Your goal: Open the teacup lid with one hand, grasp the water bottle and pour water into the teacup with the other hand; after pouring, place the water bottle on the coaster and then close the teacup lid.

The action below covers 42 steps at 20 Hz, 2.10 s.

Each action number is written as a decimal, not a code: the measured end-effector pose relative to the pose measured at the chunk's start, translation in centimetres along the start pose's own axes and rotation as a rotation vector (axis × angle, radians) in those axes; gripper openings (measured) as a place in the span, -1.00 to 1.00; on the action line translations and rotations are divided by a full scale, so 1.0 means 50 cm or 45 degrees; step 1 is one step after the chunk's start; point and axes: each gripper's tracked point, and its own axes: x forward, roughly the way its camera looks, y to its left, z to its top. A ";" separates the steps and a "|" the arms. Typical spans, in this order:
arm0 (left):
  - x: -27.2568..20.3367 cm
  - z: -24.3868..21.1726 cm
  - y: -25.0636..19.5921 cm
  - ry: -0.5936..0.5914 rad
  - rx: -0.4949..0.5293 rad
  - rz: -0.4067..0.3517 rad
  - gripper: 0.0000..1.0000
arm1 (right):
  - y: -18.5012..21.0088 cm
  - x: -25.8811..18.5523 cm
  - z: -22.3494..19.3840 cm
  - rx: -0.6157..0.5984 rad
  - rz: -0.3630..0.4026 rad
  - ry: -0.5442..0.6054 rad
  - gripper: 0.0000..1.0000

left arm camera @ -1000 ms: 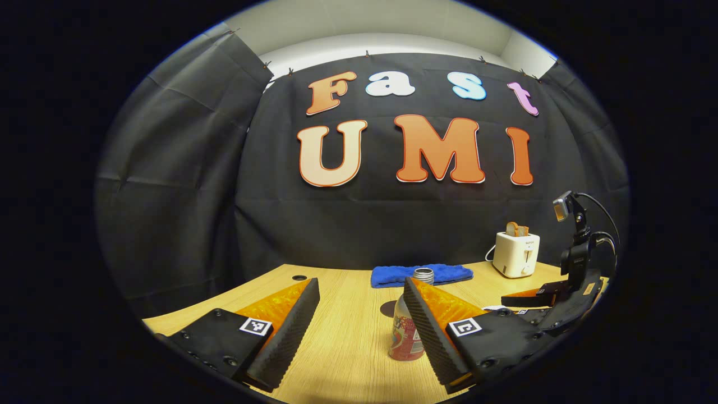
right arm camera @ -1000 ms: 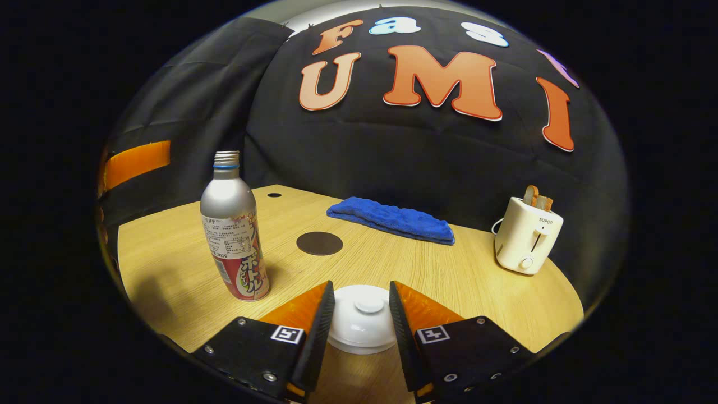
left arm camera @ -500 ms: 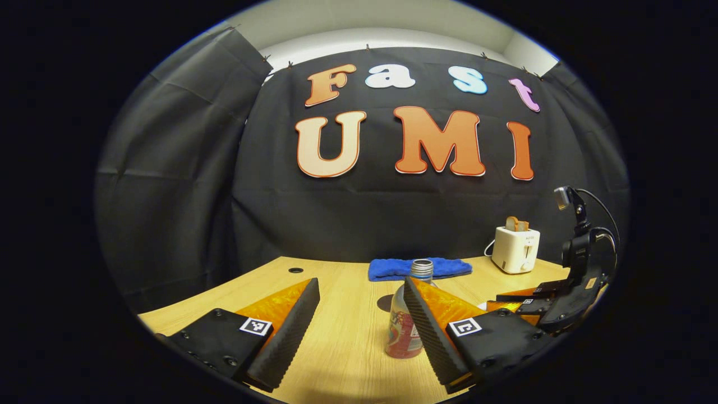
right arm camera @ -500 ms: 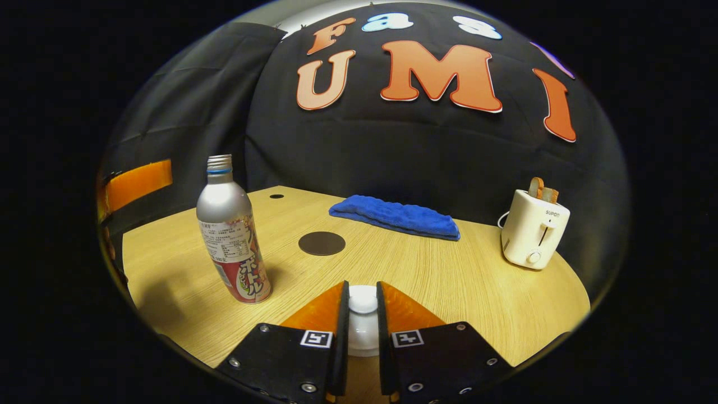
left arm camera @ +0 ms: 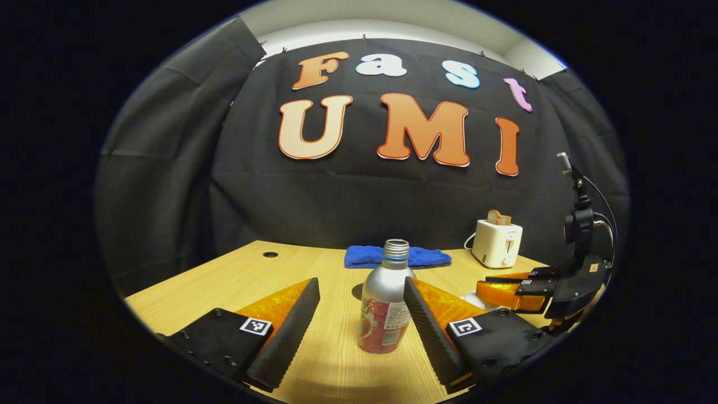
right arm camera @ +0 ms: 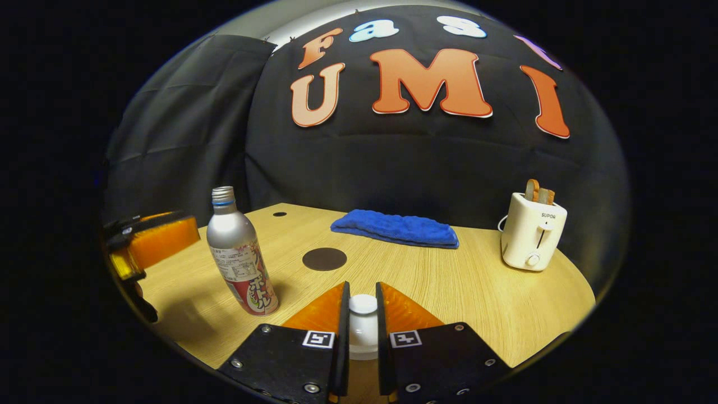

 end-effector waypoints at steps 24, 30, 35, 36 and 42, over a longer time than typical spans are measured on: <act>0.111 -0.143 -0.036 0.273 0.154 -0.062 0.62 | -0.132 -0.141 0.083 -0.027 -0.167 -0.154 -0.57; 0.113 -0.119 -0.022 0.249 0.309 -0.002 0.60 | -0.153 -0.170 0.090 -0.049 -0.197 -0.180 -0.57; 0.116 -0.100 -0.014 0.234 0.535 0.064 0.60 | -0.175 -0.189 0.105 -0.042 -0.226 -0.209 -0.57; 0.116 -0.101 -0.015 0.230 0.576 0.065 0.60 | -0.181 -0.194 0.108 -0.034 -0.232 -0.215 -0.57; 0.118 -0.101 -0.016 0.244 0.771 0.085 0.66 | -0.213 -0.217 0.102 -0.053 -0.269 -0.220 -0.57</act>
